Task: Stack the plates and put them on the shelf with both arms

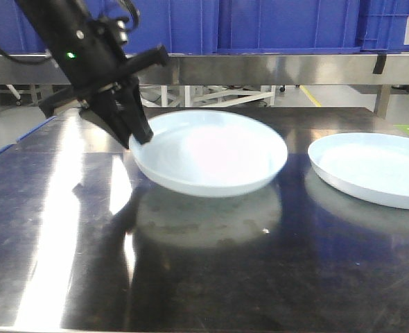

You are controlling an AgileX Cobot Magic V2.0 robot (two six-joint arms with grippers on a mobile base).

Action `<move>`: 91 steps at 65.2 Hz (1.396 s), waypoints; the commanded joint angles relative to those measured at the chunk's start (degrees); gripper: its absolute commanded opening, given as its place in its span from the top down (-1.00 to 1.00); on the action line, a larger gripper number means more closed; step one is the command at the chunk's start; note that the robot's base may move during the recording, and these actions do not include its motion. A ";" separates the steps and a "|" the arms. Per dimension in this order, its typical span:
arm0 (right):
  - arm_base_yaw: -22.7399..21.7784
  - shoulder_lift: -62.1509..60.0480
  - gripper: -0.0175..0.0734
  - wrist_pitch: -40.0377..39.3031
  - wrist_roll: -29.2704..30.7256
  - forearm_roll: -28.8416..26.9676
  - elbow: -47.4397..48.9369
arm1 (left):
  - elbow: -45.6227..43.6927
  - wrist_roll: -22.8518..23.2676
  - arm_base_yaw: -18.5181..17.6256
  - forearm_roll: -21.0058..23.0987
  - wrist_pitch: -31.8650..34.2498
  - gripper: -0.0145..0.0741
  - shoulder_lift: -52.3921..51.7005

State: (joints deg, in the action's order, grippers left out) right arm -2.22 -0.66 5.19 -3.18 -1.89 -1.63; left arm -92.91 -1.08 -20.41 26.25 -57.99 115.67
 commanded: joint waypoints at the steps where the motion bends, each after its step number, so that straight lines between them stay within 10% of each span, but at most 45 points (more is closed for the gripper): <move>1: -0.16 -1.07 0.50 -5.19 0.09 0.62 -0.05 | -1.83 1.08 -0.60 1.91 1.47 0.41 -3.09; 17: -0.16 -1.07 0.50 -5.19 0.09 0.62 -0.05 | -1.16 1.08 -0.60 -1.54 1.57 -0.08 -5.36; 46: -0.16 -1.07 0.50 -5.19 0.09 0.62 -0.05 | 18.78 1.08 -4.97 -16.34 21.53 0.50 -24.41; 68: -0.16 -1.07 0.50 -5.19 0.09 0.62 -0.05 | 44.14 1.08 -5.06 -25.77 45.81 0.49 -43.34; 91: -0.16 -1.07 0.50 -5.19 0.09 0.62 -0.05 | 62.51 1.08 4.30 -29.20 48.76 0.49 -68.26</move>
State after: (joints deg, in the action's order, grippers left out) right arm -2.22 -0.66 5.19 -3.18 -1.89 -1.63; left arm -31.92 -0.61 -18.44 -2.75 -14.67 53.37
